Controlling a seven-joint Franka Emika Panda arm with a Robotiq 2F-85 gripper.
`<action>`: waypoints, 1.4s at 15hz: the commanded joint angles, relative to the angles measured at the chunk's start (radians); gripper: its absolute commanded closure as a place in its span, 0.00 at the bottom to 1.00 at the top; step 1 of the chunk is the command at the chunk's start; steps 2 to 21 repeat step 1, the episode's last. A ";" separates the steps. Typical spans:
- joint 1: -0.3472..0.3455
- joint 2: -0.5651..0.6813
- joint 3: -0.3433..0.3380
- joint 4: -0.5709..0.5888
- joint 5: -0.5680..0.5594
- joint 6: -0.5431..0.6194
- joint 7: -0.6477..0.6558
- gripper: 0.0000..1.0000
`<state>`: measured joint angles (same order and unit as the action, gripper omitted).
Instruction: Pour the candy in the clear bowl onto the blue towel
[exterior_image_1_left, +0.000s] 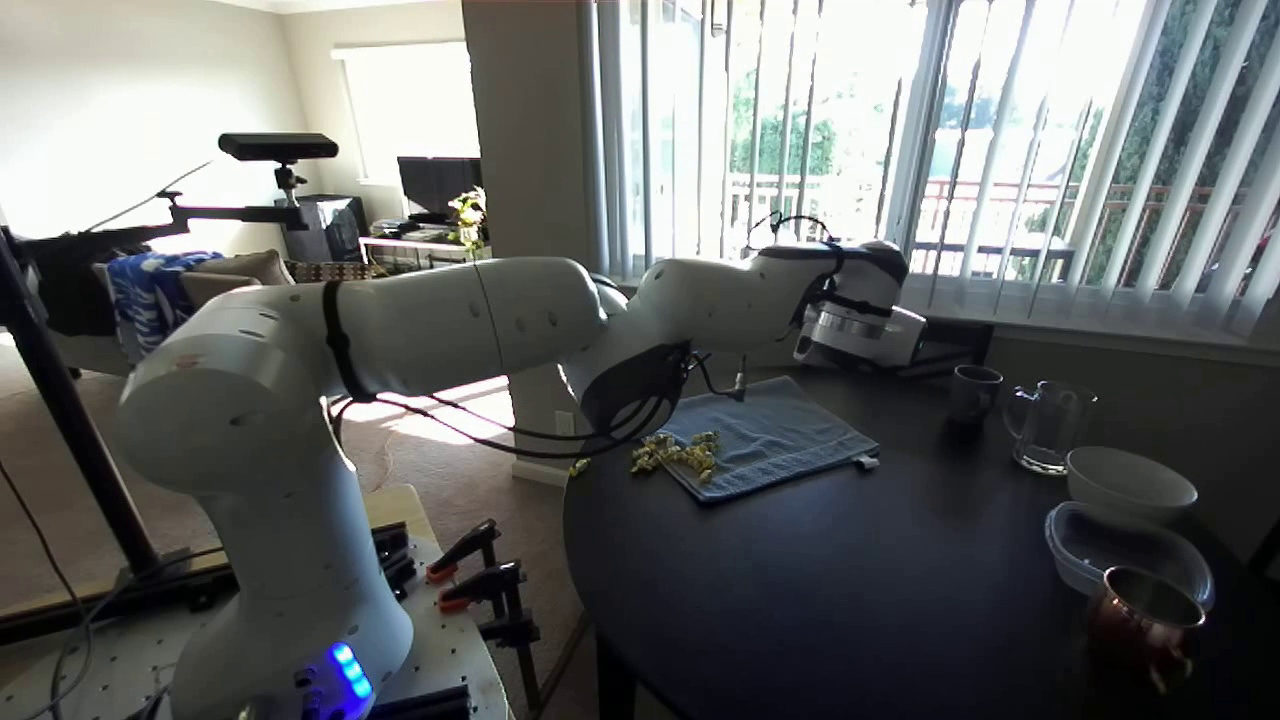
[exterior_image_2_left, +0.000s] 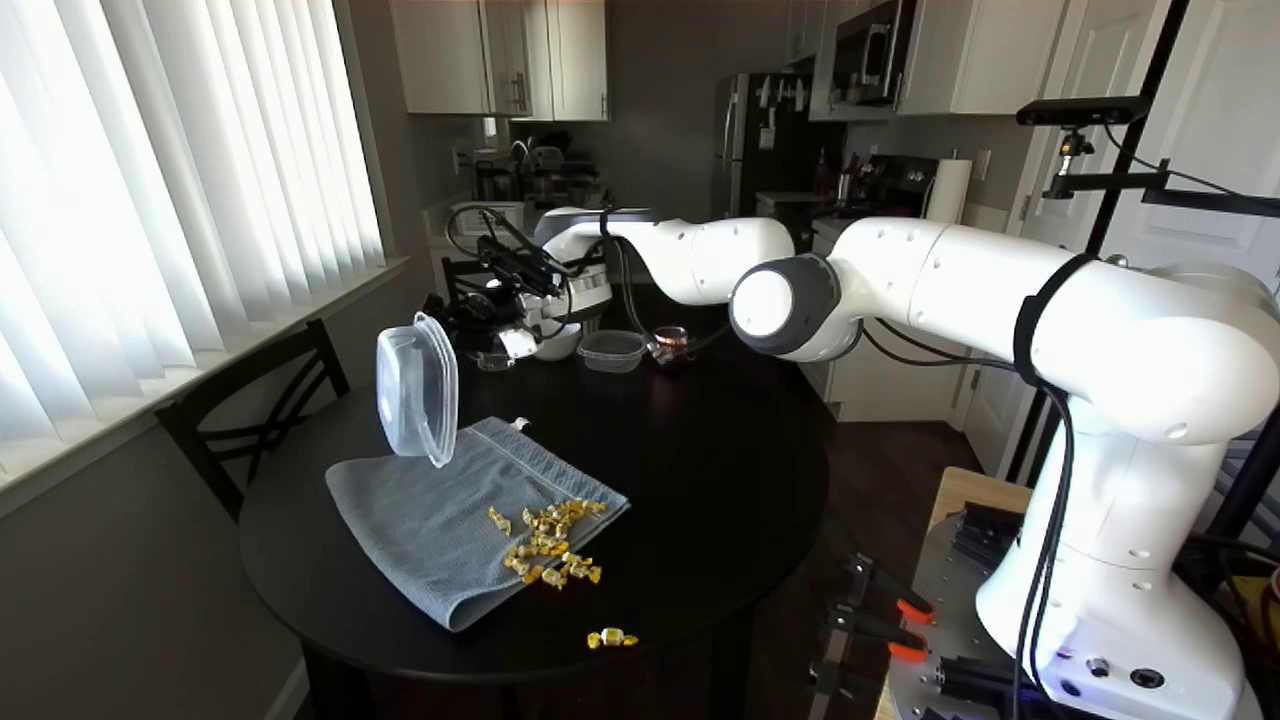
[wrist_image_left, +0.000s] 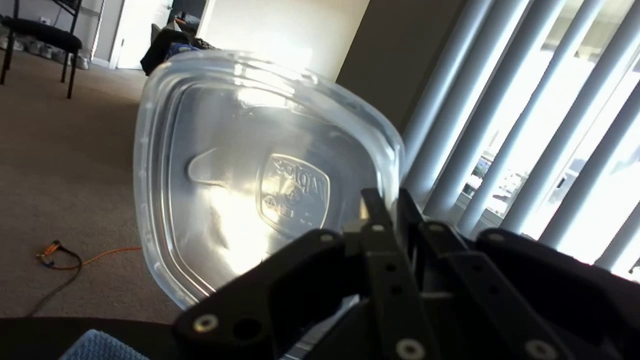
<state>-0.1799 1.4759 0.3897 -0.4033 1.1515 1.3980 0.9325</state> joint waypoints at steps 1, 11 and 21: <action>0.001 -0.007 -0.009 -0.010 0.027 0.031 0.057 0.98; 0.001 -0.007 -0.009 -0.010 0.027 0.031 0.057 0.98; 0.001 -0.007 -0.009 -0.010 0.027 0.031 0.057 0.98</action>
